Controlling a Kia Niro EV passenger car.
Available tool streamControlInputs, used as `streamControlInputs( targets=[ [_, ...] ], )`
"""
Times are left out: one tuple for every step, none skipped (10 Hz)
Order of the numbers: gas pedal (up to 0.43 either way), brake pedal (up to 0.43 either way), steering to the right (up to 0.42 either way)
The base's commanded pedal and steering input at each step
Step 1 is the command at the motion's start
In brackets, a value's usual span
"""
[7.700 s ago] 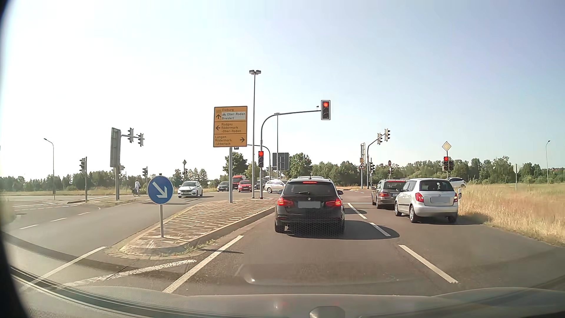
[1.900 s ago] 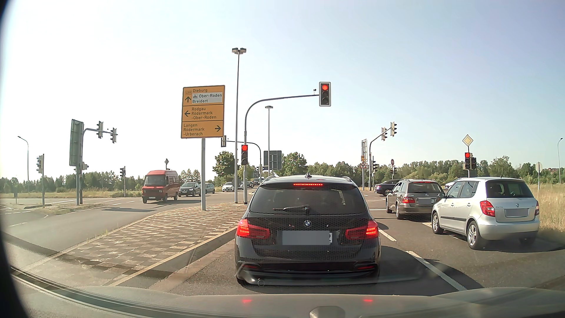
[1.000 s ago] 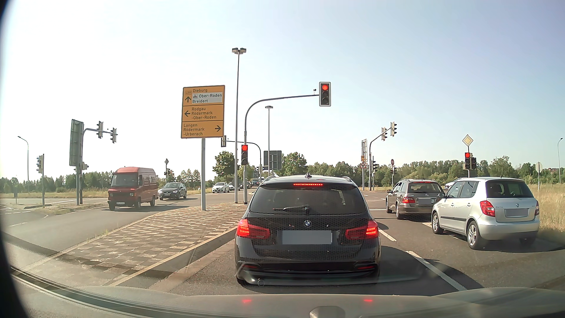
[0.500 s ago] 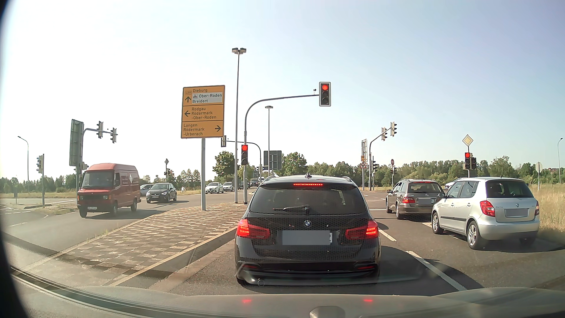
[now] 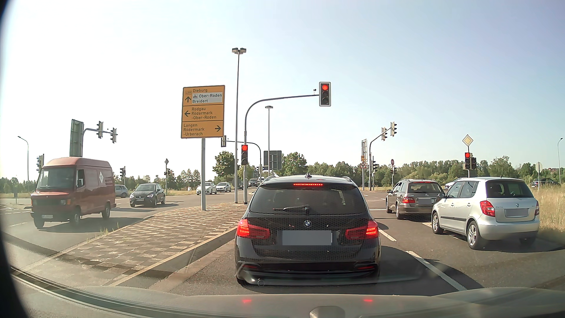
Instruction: Follow the waypoints while adhering to traffic rules and regulations
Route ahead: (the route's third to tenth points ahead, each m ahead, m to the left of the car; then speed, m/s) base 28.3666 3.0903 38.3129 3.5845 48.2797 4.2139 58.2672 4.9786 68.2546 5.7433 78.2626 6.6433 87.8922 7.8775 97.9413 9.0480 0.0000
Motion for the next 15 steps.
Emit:
streamControlInputs(
  targets=[
    [0.000, 0.402, -0.006],
    [0.000, 0.402, -0.006],
    [0.000, 0.402, -0.006],
    [0.000, 0.402, -0.006],
    [0.000, 0.402, -0.006],
    [0.000, 0.402, -0.006],
    [0.000, 0.402, -0.006],
    [0.000, 0.402, -0.006],
    [0.000, 0.402, -0.007],
    [0.000, 0.402, -0.006],
    [0.000, 0.402, -0.006],
    [0.000, 0.402, -0.006],
    [0.000, 0.402, -0.006],
    [0.000, 0.402, -0.006],
    [0.000, 0.402, -0.006]
  ],
)
